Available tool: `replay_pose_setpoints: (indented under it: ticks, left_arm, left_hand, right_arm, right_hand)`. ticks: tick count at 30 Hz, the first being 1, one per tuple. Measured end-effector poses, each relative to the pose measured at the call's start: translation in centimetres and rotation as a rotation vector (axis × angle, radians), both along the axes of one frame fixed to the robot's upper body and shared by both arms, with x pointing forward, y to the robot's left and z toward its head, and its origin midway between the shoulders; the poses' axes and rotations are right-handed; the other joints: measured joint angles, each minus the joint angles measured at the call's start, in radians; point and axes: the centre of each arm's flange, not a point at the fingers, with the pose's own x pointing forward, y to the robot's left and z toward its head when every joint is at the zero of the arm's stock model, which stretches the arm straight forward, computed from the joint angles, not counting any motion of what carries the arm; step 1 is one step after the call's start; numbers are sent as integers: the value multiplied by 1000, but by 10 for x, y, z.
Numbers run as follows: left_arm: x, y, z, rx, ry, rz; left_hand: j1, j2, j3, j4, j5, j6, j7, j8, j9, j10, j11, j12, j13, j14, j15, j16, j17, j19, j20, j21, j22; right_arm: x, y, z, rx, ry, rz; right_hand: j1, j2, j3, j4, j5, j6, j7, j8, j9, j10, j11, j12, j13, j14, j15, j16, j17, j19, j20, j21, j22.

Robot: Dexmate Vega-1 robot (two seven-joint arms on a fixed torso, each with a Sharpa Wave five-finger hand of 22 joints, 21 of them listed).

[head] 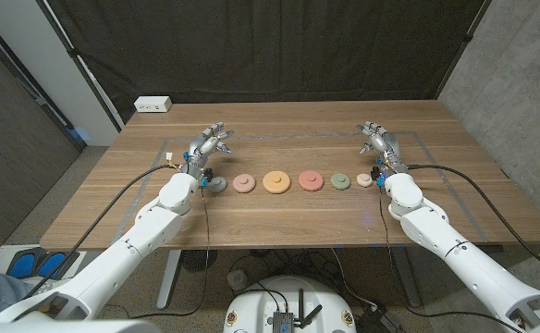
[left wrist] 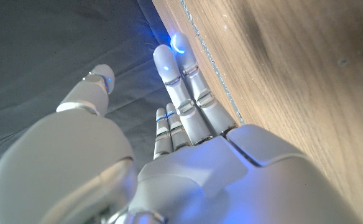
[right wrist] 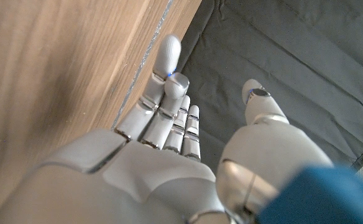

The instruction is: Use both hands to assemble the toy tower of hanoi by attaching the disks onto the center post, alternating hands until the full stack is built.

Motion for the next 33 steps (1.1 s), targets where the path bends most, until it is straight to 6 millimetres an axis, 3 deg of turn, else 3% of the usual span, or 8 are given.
replay_pose_setpoints:
  ticks: [10, 18, 20, 33]
  left_arm:
    - [0, 4, 1, 28, -9, 33]
    - [-2, 7, 1, 49, -21, 58]
    - [-3, 8, 2, 56, -27, 68]
    - [-14, 10, 9, 156, -53, 175]
  left_hand:
    - [56, -8, -14, 1, 8, -7, -4, 0, 0, -7, -7, -3, 5, 1, 1, 19, -2, 9, -2, 15, -3]
    - [70, -15, -19, 6, 8, -7, -4, 4, 0, -3, -11, -3, 5, 6, -2, 30, -6, 9, -2, 18, -3]
    - [71, -15, -23, 4, 8, -7, -4, 5, 0, -3, -11, -3, 5, 6, -2, 30, -7, 9, -2, 22, -3]
    - [90, -14, -37, 10, 11, -4, -7, 5, 0, 9, -14, -3, 10, 9, 2, 37, -16, 9, -2, 30, -8]
  right_arm:
    - [-4, 1, 3, -42, -4, -40]
    - [-7, 5, 5, -76, -13, -68]
    - [-8, 7, 5, -81, -15, -72]
    - [-19, 13, 9, -191, -49, -178]
  right_hand:
    - [12, -12, -9, 9, -19, -12, -6, 0, 5, -16, 1, -4, 9, 0, 0, 2, -9, 0, 0, 4, -4]
    - [12, -12, -15, 14, -37, -14, -8, 0, 9, -16, 1, -4, 22, -9, 9, -2, -23, -11, 4, 4, -14]
    - [26, -26, -19, 19, -38, -14, -8, 0, 13, -16, 1, -4, 25, -9, 9, -2, -21, -11, 4, 11, -14]
    - [41, -1, -23, 23, -46, 10, -2, 12, 16, -21, 7, -13, 42, -1, 2, 2, -16, -10, 4, 23, -26]
